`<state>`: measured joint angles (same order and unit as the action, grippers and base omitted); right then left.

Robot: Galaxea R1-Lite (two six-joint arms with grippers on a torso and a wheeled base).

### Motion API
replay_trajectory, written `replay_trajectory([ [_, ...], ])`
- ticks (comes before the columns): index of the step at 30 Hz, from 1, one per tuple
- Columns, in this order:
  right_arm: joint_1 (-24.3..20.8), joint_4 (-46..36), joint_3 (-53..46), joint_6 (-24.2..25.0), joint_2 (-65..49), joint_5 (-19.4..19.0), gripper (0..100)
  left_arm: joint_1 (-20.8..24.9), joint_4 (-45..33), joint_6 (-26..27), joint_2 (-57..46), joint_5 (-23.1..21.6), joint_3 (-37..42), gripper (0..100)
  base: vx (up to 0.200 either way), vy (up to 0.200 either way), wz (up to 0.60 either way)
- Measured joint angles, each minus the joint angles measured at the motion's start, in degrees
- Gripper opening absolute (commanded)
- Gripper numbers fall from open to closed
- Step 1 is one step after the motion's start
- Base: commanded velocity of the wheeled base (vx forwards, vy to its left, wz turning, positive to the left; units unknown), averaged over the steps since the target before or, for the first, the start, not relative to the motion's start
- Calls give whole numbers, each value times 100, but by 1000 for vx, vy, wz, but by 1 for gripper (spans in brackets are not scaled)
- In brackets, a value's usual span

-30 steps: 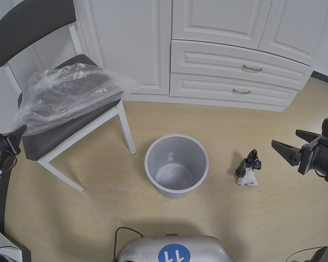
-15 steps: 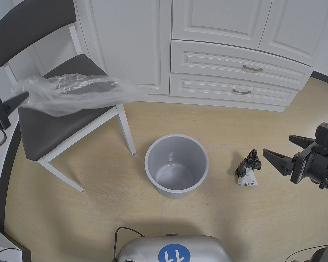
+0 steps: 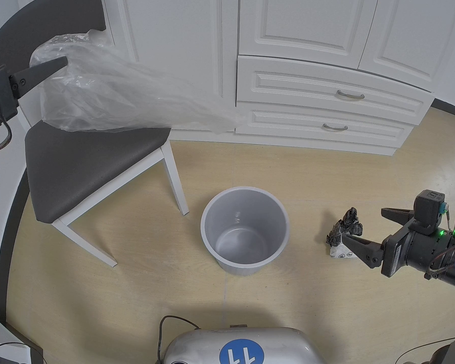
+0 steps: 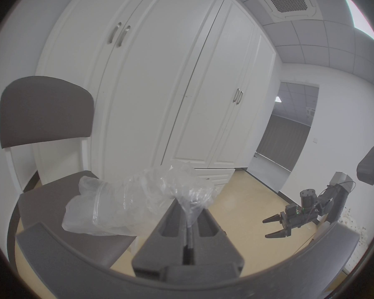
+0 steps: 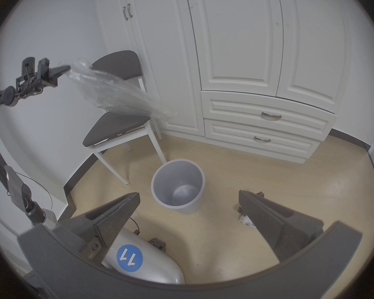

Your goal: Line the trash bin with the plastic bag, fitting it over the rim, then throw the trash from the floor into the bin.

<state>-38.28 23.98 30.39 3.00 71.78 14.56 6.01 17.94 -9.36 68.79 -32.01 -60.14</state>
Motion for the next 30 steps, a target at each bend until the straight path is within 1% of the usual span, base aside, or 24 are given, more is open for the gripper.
replay_trajectory([
  [4,-45,2,-29,67,105,2,100,149,11,-5,182,0,-55,0,0,0,0],
  [7,-80,5,-40,80,149,2,100,184,63,-10,325,-1,154,0,0,0,0],
  [9,-100,5,-46,85,168,2,100,197,235,-13,463,16,278,0,0,0,0],
  [12,-138,7,-51,99,201,2,100,230,617,-29,660,119,430,0,0,0,0],
  [17,-204,21,-57,201,280,0,100,412,734,-29,741,293,705,0,0,0,0],
  [20,-276,137,-49,391,357,2,100,575,753,-13,583,344,898,0,0,0,0],
  [25,-468,566,43,841,625,2,100,851,824,1,361,372,1078,0,0,0,0],
  [30,-642,750,518,1161,1039,-49,100,940,1251,-5,315,383,1179,0,0,0,0],
])
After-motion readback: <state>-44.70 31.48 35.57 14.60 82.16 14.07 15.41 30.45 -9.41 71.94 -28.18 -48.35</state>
